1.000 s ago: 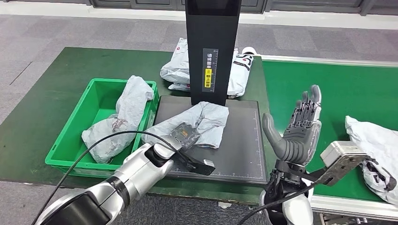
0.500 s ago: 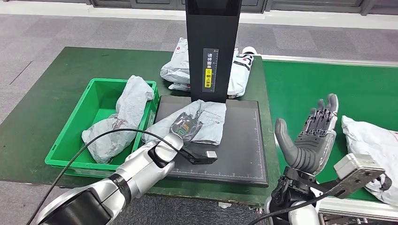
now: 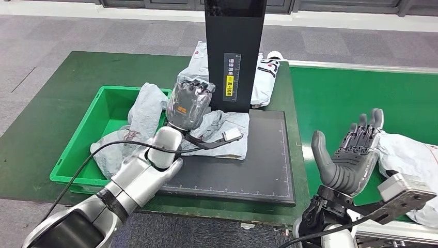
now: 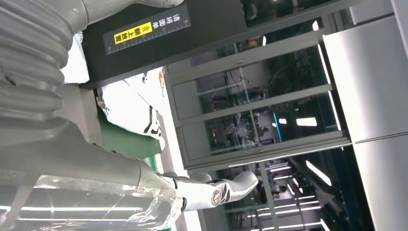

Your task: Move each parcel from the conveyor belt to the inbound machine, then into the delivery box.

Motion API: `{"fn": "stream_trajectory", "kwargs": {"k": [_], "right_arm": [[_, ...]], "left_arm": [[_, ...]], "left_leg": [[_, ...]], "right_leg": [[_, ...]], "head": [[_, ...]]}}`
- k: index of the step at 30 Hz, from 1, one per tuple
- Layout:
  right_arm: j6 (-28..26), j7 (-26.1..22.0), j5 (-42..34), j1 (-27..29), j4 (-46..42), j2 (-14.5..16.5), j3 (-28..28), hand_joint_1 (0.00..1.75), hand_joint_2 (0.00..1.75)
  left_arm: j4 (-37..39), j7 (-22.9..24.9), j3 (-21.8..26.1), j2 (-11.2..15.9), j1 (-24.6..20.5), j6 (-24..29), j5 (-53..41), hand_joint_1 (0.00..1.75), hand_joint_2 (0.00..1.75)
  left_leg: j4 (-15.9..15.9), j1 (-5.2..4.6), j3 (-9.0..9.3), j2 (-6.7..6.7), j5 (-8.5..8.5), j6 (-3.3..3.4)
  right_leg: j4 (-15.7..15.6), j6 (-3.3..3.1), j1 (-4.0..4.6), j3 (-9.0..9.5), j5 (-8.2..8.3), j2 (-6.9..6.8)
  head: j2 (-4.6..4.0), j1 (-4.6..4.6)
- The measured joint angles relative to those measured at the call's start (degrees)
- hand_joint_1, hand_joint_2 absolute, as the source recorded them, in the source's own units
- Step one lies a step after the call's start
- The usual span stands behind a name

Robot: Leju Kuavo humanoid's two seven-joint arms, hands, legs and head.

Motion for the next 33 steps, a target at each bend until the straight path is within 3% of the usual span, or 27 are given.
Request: {"fn": "stream_trajectory", "kwargs": {"k": [10, 18, 20, 22, 24, 27, 31, 33], "right_arm": [[-0.3, -0.5, -0.6, -0.1, 0.0, 0.0, 0.0, 0.00, 1.75], [-1.1, -2.4, -3.2, -0.9, 1.4, -0.8, 0.0, 0.00, 1.75], [-1.0, -3.0, -4.2, -0.6, 1.9, -1.6, 0.0, 0.00, 1.75], [-0.9, -3.4, -4.7, -0.1, 2.3, -2.4, 0.0, 0.00, 1.75], [-0.4, -3.6, -4.4, 0.7, 2.5, -3.1, 0.0, 0.00, 1.75], [2.5, -3.1, -3.1, 2.5, 2.6, -3.9, 0.0, 0.00, 1.75], [6.9, -2.4, -2.0, 3.5, 2.8, -4.3, -0.2, 0.00, 1.75], [9.0, -2.0, -1.5, 3.4, 3.2, -4.4, -0.4, 0.00, 1.75]], "left_arm": [[-10.4, -1.5, 3.1, 2.2, 2.6, 0.0, 0.0, 1.75, 1.75], [-26.6, -16.2, 15.1, 2.1, 6.9, 0.0, 0.7, 1.75, 1.75], [-29.6, -18.9, 18.9, 1.7, 7.5, 0.0, 0.9, 0.87, 1.75], [-31.6, -20.0, 22.4, 1.3, 8.0, -1.2, 1.9, 0.00, 0.87], [-30.9, -18.6, 24.4, 1.4, 7.5, -7.2, 6.1, 0.00, 0.00], [-25.3, -14.5, 23.4, 2.8, 6.0, -21.1, 14.3, 0.00, 0.00], [-19.8, -13.2, 17.7, 5.1, 5.5, -30.8, 20.7, 0.00, 1.75], [-17.7, -14.1, 14.1, 6.5, 5.2, -38.4, 23.3, 0.00, 1.75]], "left_leg": [[0.0, 0.00, -0.02, 0.01, 0.00, 0.00], [0.0, 0.01, -0.04, 0.01, 0.00, -0.01], [0.0, 0.01, -0.03, 0.01, 0.00, -0.01], [0.0, 0.01, -0.02, 0.02, 0.00, -0.01], [0.0, 0.01, 0.00, -0.04, 0.00, 0.00], [0.0, 0.01, -0.01, -0.14, 0.04, -0.03], [0.0, 0.01, -0.05, -0.02, 0.11, -0.08], [0.0, 0.00, -0.05, 0.04, 0.09, -0.08]], "right_leg": [[0.0, 0.00, -0.01, 0.00, 0.00, 0.01], [0.0, -0.01, 0.01, -0.04, -0.01, 0.01], [0.0, -0.02, 0.01, -0.05, -0.02, 0.01], [0.0, -0.02, 0.01, -0.06, -0.02, 0.01], [0.0, -0.02, 0.01, -0.06, -0.05, -0.05], [0.0, -0.01, 0.01, -0.03, -0.05, -0.12], [0.0, -0.05, 0.01, -0.12, 0.04, 0.00], [0.0, -0.06, 0.00, -0.12, 0.05, 0.03]], "head": [[0.01, 0.00], [0.00, 0.00], [0.00, 0.00], [0.01, 0.00], [0.01, 0.00], [0.01, 0.00], [0.01, 0.01], [0.01, 0.01]]}}
